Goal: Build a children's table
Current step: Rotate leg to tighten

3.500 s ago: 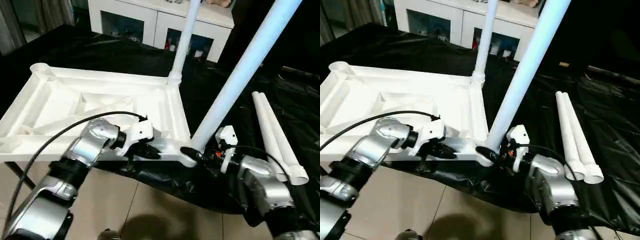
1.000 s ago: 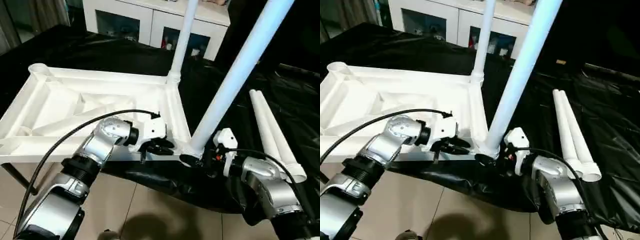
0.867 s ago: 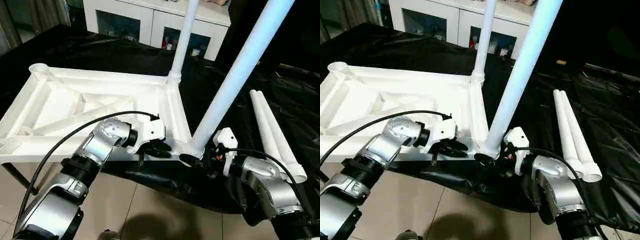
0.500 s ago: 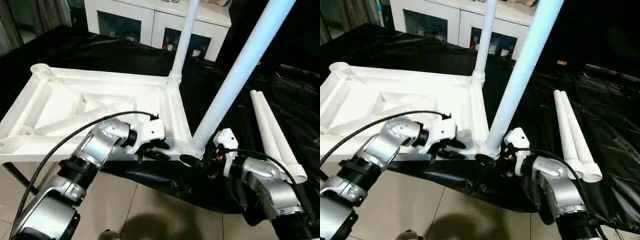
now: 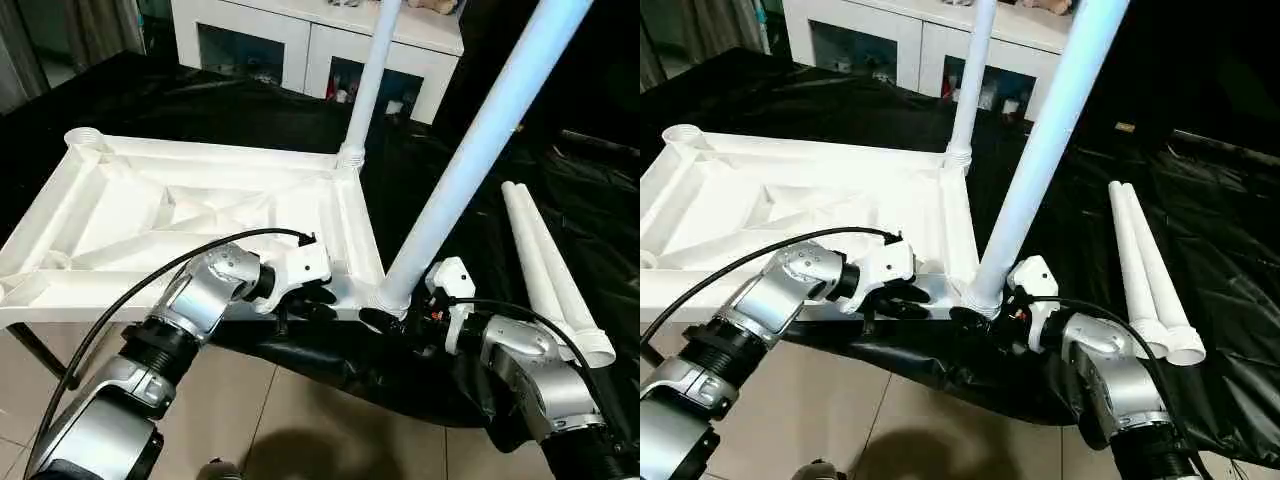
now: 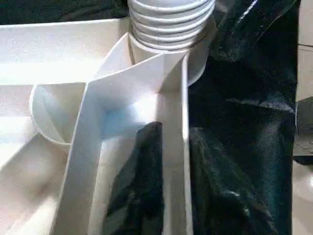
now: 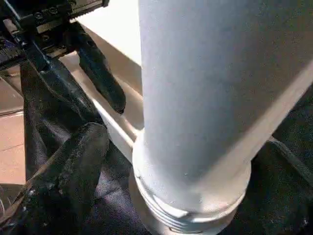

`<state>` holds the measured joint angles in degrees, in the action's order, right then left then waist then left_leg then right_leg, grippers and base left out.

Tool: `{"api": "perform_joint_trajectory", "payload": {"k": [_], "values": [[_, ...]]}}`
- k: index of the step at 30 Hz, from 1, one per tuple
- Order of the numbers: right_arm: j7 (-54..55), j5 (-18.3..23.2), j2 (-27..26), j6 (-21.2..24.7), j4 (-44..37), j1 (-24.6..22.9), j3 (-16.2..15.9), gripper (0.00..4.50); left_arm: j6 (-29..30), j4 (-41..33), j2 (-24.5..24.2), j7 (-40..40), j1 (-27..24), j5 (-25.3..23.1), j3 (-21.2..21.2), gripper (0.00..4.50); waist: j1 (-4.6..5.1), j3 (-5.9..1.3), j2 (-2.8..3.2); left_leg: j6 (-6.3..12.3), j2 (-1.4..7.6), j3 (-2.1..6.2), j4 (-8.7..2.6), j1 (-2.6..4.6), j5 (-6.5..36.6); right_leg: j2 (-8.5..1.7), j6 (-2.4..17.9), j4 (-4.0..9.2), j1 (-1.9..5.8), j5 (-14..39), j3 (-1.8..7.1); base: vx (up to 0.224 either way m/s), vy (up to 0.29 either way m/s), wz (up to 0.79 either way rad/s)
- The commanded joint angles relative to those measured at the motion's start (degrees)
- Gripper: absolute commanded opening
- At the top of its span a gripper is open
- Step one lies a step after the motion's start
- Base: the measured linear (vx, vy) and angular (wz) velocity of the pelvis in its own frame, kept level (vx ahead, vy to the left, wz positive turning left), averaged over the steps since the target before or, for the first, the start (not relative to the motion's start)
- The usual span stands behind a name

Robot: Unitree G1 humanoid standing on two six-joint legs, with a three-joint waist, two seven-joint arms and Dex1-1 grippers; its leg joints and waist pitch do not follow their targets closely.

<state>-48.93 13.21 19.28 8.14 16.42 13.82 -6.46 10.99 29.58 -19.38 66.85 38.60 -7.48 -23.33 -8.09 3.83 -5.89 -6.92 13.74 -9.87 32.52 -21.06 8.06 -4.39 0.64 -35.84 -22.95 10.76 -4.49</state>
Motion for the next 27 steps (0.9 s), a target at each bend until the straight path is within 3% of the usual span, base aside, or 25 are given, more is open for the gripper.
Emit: {"api": "perform_joint_trajectory", "payload": {"k": [1, 2, 8, 20, 27], "values": [[0.1, -0.4, 0.6, -0.3, -1.0, -0.6, 0.3, 4.21, -0.6, 0.7, 0.1, 0.1, 0.4, -0.1, -0.3, 0.63, 0.29, -4.12, 1.38, -0.15, -0.22, -0.31, -3.44, 0.87, 17.5, -3.21, 8.8, 5.06, 2.62, 14.1, 2.48, 0.000, 0.000, 0.00], [0.1, -0.4, 0.6, -0.3, -1.0, -0.6, 0.3, 4.21, -0.6, 0.7, 0.1, 0.1, 0.4, -0.1, -0.3, 0.39, 0.29, -4.14, 1.38, -0.18, -0.22, -0.32, -3.42, 0.88, 17.7, -3.21, 8.7, 5.07, 2.62, 14.2, 2.49, 0.000, 0.000, 0.00], [0.9, -0.8, -0.1, -1.4, -0.4, 0.0, 0.2, 4.21, -3.5, 1.9, -1.2, 1.7, -0.4, -1.2, -2.1, 0.04, 0.37, -4.10, 1.38, -0.15, -0.24, -0.28, -3.46, 0.86, 18.2, -3.24, 8.5, 5.14, 2.55, 15.0, 2.52, 0.000, 0.000, 0.00], [0.7, -3.0, -1.6, -5.0, 4.2, 3.6, -1.5, 4.21, -7.0, 4.4, -2.3, 3.8, 0.9, -0.6, -1.8, 0.04, 0.73, -4.11, 1.27, -0.10, -0.24, -0.36, -3.44, 0.82, 17.5, -3.21, 8.8, 4.90, 2.47, 14.4, 2.63, 0.000, 0.000, 0.00], [0.6, -3.5, -1.7, -6.3, 7.2, 5.1, -1.4, 3.40, -6.8, 3.9, -2.6, 4.5, 0.6, 0.1, -1.3, 0.00, 1.12, -4.05, 1.15, 0.03, -0.28, -0.39, -3.42, 0.80, 17.5, -3.24, 8.7, 4.99, 2.42, 15.7, 2.64, 0.000, 0.000, 0.00]]}}
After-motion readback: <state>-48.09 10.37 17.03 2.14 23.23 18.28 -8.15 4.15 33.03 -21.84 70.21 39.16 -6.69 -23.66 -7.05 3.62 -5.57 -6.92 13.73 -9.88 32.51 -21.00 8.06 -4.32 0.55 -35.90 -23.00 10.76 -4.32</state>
